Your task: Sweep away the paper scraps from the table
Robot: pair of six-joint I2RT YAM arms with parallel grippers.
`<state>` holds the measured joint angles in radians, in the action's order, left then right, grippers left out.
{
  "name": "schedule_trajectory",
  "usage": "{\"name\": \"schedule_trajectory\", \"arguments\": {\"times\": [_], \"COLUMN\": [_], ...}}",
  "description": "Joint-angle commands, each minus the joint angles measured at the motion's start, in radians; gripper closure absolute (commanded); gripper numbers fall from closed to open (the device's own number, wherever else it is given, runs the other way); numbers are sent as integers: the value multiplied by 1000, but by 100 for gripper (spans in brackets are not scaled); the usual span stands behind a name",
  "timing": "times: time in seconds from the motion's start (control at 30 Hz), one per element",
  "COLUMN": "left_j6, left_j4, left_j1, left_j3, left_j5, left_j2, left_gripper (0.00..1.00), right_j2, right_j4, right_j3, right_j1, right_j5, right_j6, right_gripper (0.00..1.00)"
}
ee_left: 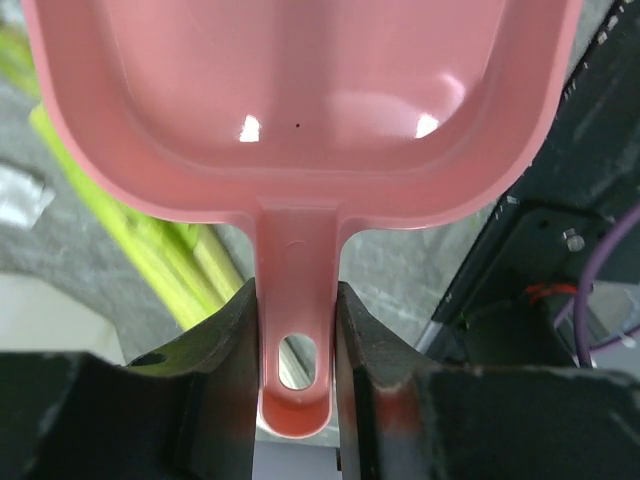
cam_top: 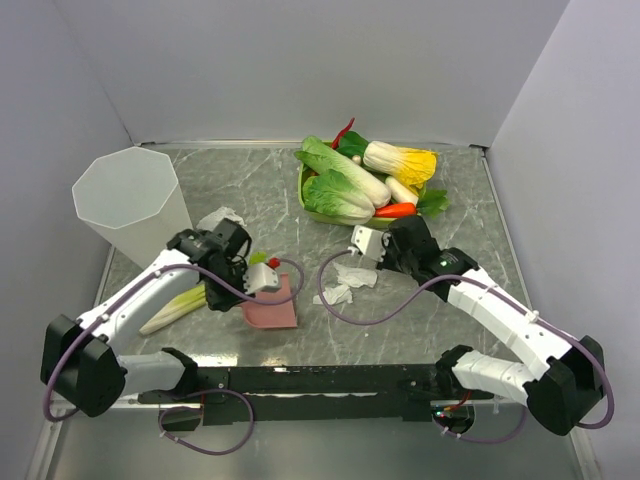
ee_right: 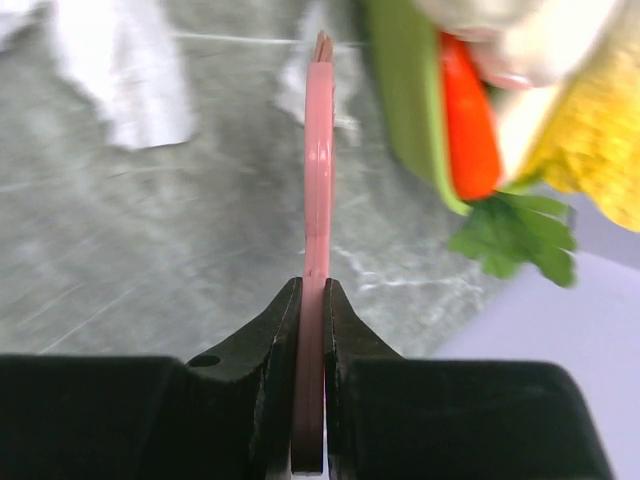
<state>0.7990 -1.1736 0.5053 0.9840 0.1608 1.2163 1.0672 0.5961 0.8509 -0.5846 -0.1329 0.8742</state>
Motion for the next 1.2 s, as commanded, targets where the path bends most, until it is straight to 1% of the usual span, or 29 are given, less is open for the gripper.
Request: {"name": "schedule_trajectory", "arguments": {"times": [0.0, 0.07, 0.2, 0.27, 0.4, 0.43, 0.53, 0.57, 0.6, 0.63, 0.67, 0.7, 0.8, 0.93, 1.03, 1.17], "left_j6": [-83, -93, -116, -132, -147, -153, -170, -173, -173, -181, -187, -188, -190, -185, -170, -124], "left_j4": [158, 186, 250, 287, 350, 357, 391, 396, 399, 402, 404, 407, 416, 408, 385, 345], "left_j1": [68, 85, 113, 128, 150, 156, 159, 159, 159, 159, 159, 159, 156, 138, 133, 133], "left_j3": [-48, -65, -99, -107, -120, -123, -131, -133, -139, -143, -154, -162, -197, -235, -240, -246], "left_j5": [-60, -67, -102, -104, -78, -61, -50, -46, -46, -46, -43, -43, -58, -67, -84, -153], "left_j2": [41, 57, 115, 152, 192, 201, 207, 204, 201, 192, 184, 175, 135, 106, 92, 62], "left_gripper": [94, 93, 82, 76, 69, 68, 61, 57, 56, 54, 50, 49, 46, 45, 48, 60], "right_j2": [-1, 13, 36, 53, 68, 66, 60, 60, 59, 54, 50, 43, 40, 40, 46, 63], "right_j4": [-223, -243, -263, -236, -101, -38, 65, 133, 161, 191, 227, 244, 292, 278, 237, 183], "right_j3": [-25, -44, -111, -122, -82, -67, 14, 69, 94, 120, 157, 172, 227, 240, 229, 221], "right_j1": [0, 2, 3, 2, -23, -30, -53, -55, -54, -54, -50, -50, -44, -23, -15, 11], "right_j5": [-181, -192, -171, -119, -4, 31, 154, 182, 229, 246, 263, 277, 268, 239, 179, 21], "right_j6": [0, 19, 25, 11, -61, -90, -168, -191, -217, -259, -271, -294, -335, -385, -431, -527], "right_gripper": [100, 100, 100, 100, 100, 100, 100, 100, 100, 100, 100, 100, 100, 100, 100, 100]}}
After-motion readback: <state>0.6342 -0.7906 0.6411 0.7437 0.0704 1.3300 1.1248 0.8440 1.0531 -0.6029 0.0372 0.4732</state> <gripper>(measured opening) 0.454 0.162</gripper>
